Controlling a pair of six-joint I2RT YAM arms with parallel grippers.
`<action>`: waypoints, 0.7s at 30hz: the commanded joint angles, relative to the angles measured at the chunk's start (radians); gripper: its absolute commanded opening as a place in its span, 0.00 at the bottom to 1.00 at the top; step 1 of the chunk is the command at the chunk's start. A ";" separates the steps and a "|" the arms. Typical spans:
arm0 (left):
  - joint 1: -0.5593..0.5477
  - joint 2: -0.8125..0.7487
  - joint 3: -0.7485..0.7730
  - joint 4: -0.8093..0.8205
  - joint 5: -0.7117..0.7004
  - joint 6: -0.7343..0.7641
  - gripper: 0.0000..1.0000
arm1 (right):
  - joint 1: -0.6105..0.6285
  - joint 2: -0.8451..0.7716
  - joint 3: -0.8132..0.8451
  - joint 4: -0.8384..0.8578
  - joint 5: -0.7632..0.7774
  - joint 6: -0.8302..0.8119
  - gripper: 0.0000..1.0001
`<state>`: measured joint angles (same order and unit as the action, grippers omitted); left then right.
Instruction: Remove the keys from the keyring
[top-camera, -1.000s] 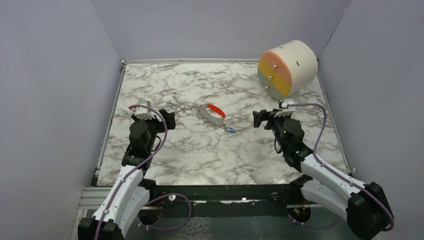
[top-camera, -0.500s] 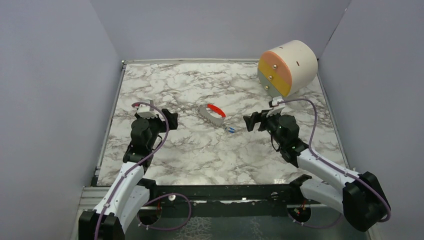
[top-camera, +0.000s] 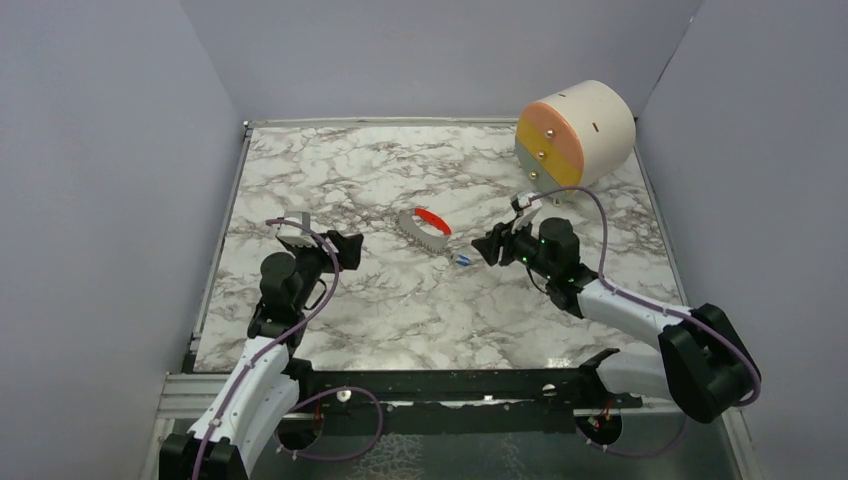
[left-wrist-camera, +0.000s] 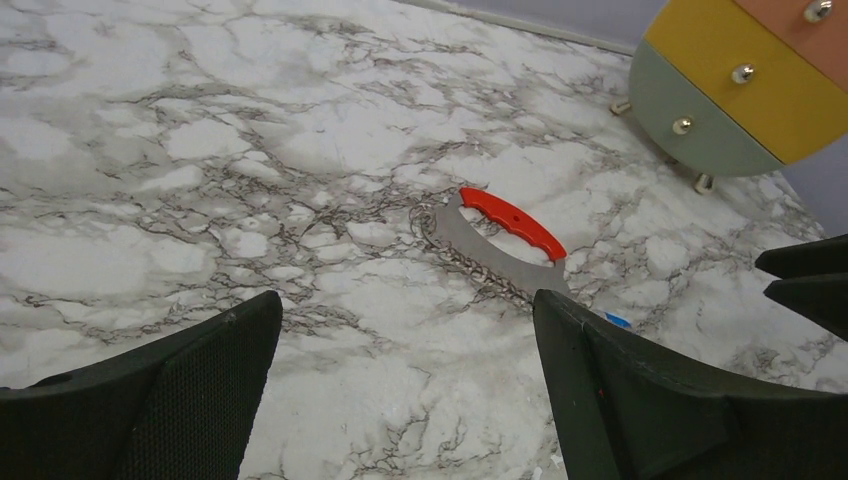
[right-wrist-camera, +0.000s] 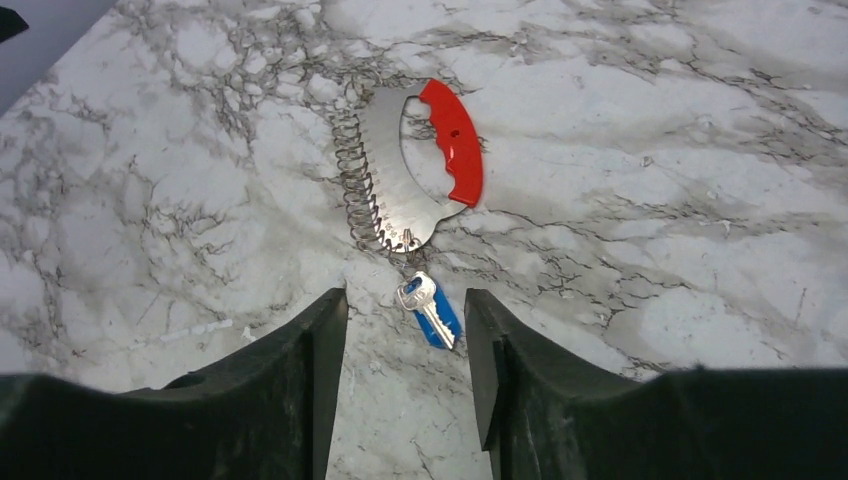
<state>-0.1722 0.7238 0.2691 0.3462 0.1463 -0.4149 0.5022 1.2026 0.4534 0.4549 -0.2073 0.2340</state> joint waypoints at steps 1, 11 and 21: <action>-0.003 -0.105 -0.038 0.078 0.013 -0.016 0.99 | 0.004 0.072 0.054 0.033 -0.090 0.018 0.41; -0.003 -0.042 -0.020 0.080 0.008 -0.040 0.95 | 0.004 0.180 0.094 -0.018 -0.062 0.026 0.49; -0.004 0.126 -0.010 0.153 0.048 -0.027 0.93 | 0.015 0.314 0.120 -0.036 -0.071 0.060 0.46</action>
<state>-0.1726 0.8177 0.2371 0.4259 0.1616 -0.4423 0.5041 1.4757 0.5568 0.4259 -0.2604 0.2718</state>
